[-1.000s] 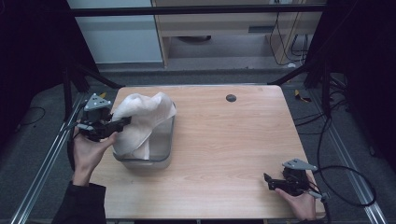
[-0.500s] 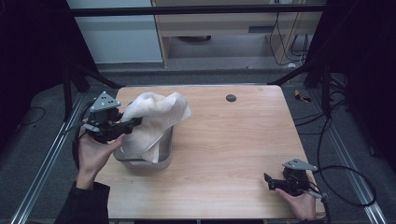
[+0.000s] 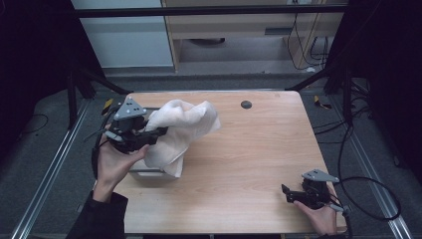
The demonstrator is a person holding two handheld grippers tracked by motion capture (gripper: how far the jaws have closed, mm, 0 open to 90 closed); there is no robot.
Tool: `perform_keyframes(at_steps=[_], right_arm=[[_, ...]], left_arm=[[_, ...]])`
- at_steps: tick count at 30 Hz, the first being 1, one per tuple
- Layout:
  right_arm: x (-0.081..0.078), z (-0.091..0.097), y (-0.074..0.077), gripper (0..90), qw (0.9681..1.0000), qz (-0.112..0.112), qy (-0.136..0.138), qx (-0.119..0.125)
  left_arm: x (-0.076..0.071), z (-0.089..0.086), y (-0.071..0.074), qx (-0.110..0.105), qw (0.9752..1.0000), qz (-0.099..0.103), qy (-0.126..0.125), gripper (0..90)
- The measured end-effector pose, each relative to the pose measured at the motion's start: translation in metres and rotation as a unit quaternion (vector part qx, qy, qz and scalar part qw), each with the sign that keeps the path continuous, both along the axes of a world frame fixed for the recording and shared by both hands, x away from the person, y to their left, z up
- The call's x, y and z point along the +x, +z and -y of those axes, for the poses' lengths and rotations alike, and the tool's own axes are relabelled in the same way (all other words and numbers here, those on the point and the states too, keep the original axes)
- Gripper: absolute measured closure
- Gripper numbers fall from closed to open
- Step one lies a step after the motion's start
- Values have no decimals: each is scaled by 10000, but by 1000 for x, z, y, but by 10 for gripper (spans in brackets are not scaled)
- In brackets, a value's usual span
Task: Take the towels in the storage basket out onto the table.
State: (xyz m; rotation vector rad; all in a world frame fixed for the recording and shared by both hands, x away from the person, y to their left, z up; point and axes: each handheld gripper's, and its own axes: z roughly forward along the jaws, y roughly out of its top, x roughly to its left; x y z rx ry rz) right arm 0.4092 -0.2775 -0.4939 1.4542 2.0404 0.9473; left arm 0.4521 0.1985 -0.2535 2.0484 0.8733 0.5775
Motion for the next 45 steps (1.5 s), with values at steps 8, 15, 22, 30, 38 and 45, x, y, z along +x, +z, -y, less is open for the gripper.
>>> perform_keyframes(at_steps=[8, 15, 22, 30, 38, 45], right_arm=[[0, 1, 1, 103, 10000, 16, -18, 11], [0, 1, 1, 103, 10000, 36, -22, 4], [0, 1, 0, 103, 10000, 41, -11, -10], [-1, 0, 1, 103, 10000, 17, -19, 13], [-1, 0, 0, 103, 10000, 29, -16, -14], [-1, 0, 0, 101, 10000, -12, -10, 17]], left_arm=[[3, 25, -4, 113, 9996, -62, -248, 651], [5, 46, -9, 166, 9990, -96, -403, 651], [9, 63, -17, 187, 9982, -186, -533, 651], [15, 84, -33, 209, 9970, -306, -679, 650], [18, 98, -48, 264, 9953, -435, -824, 650], [23, 115, -67, 366, 9939, -526, -899, 650]])
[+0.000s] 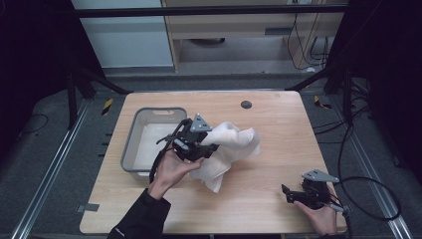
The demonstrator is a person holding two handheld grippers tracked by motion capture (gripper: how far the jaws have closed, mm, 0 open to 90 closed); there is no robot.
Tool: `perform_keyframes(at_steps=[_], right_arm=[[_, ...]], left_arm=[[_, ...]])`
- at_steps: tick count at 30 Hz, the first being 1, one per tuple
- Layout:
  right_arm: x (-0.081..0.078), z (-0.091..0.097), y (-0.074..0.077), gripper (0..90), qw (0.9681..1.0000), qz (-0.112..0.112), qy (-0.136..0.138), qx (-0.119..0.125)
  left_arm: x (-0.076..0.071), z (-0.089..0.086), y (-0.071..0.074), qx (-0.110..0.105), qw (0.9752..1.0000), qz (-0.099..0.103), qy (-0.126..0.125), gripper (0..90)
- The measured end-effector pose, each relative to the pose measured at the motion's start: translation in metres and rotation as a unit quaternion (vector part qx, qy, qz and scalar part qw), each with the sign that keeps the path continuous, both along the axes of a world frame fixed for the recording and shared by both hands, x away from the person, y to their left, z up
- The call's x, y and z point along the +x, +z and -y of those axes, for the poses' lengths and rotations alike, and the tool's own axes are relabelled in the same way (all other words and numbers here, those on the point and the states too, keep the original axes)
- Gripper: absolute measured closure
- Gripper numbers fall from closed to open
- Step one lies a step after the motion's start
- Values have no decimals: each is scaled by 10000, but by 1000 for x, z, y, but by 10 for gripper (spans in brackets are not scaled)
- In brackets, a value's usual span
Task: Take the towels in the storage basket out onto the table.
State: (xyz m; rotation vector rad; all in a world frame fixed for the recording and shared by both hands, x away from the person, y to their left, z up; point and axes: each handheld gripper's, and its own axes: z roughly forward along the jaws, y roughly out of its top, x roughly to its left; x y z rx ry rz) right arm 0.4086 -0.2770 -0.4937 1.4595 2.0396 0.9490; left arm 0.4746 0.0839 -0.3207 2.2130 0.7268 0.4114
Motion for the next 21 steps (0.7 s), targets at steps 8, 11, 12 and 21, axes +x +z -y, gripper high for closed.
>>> perform_keyframes(at_steps=[8, 11, 12, 21], right_arm=[[0, 0, 0, 101, 10000, 13, 16, -32], [0, 0, 0, 101, 10000, 11, 21, -38], [0, 0, 0, 101, 10000, 7, 18, -37], [0, 0, 0, 101, 10000, 4, 20, -39]], left_arm=[[4, 14, -21, 22, 10000, -68, -42, 650], [5, 17, -26, 36, 10000, -62, -67, 649], [5, 20, -32, 78, 9999, -67, -95, 649], [9, 29, -55, 151, 9996, -148, -161, 640]])
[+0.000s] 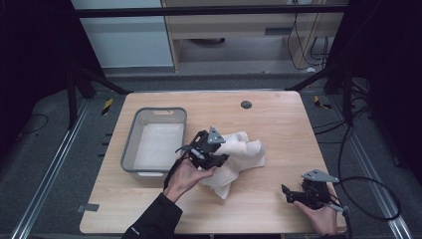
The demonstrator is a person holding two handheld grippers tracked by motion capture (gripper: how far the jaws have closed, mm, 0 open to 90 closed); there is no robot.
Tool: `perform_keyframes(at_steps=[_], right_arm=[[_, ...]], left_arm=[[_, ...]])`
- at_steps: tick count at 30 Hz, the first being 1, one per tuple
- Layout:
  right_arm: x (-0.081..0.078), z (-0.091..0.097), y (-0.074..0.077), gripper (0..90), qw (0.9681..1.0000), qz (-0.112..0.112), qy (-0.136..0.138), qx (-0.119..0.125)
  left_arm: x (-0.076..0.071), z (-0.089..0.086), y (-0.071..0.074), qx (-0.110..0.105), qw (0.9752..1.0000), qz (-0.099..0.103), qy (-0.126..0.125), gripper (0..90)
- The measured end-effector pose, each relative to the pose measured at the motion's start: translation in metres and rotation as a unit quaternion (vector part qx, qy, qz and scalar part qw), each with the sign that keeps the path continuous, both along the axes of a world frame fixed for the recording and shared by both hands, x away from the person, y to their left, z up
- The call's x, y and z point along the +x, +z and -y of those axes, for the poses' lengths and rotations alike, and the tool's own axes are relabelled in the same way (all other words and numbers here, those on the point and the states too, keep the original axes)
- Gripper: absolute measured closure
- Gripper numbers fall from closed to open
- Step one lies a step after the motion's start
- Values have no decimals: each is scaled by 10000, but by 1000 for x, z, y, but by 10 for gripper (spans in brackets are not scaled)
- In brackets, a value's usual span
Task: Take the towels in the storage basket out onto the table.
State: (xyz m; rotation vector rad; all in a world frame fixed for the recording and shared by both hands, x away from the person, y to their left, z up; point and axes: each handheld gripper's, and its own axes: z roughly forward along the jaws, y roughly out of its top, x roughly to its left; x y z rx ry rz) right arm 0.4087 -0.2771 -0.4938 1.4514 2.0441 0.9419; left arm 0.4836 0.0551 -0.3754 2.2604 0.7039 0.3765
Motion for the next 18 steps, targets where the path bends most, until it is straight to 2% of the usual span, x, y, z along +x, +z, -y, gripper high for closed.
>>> perform_keyframes(at_steps=[6, 11, 18], right_arm=[[0, 0, -1, 99, 10000, -4, 25, -33], [0, 0, -1, 98, 10000, 3, 28, -28], [0, 0, -1, 95, 10000, 4, 26, -37]], left_arm=[[0, 3, -15, -32, 10000, 2, -8, 622], [1, 3, -26, 80, 10000, 8, -1, 582], [1, 1, -34, 62, 10000, -30, 20, 513]])
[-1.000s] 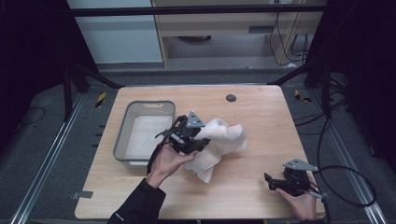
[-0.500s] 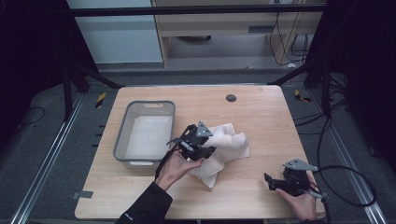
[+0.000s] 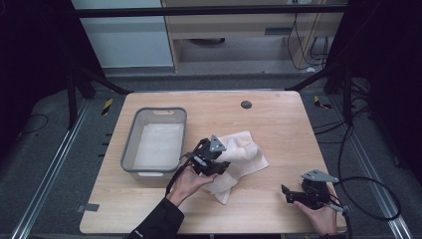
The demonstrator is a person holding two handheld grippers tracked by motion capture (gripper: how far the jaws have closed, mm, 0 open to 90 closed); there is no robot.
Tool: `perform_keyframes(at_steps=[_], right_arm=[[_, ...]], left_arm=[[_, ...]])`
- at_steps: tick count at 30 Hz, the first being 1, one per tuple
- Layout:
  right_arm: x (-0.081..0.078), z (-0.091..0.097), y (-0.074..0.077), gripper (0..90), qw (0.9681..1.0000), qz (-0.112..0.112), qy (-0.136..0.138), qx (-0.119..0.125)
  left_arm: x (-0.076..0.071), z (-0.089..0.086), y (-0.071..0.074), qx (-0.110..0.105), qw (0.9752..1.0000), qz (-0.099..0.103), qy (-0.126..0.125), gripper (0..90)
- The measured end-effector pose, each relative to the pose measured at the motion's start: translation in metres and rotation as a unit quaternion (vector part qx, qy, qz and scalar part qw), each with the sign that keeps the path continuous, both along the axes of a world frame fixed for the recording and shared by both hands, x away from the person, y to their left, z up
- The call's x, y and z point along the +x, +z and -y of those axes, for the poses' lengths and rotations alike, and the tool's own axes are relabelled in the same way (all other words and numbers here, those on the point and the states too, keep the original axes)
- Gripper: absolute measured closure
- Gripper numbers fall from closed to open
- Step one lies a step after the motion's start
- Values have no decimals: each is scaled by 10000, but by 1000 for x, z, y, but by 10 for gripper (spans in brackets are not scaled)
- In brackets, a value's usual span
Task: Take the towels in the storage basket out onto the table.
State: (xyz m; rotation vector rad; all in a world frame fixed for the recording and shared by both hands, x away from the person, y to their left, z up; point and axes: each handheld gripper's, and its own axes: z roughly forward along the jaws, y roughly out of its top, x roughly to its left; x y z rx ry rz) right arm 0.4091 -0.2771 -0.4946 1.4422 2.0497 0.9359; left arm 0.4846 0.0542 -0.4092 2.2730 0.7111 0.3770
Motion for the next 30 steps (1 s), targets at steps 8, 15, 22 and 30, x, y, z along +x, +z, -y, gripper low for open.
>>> perform_keyframes(at_steps=[8, 15, 22, 30], right_arm=[[0, 0, 0, 93, 10000, -2, -2, -1], [0, 0, 0, 89, 10000, -17, 15, -8], [0, -1, -1, 86, 10000, -18, 8, -4], [0, 0, -1, 84, 10000, -8, 17, -19]], left_arm=[[-2, -2, 0, 158, 9998, 137, -2, 374], [-7, -9, 9, 217, 9994, 264, -8, 242], [-16, -21, 21, 228, 9992, 306, -108, 190], [-24, -34, 27, 125, 9994, 290, -107, 162]])
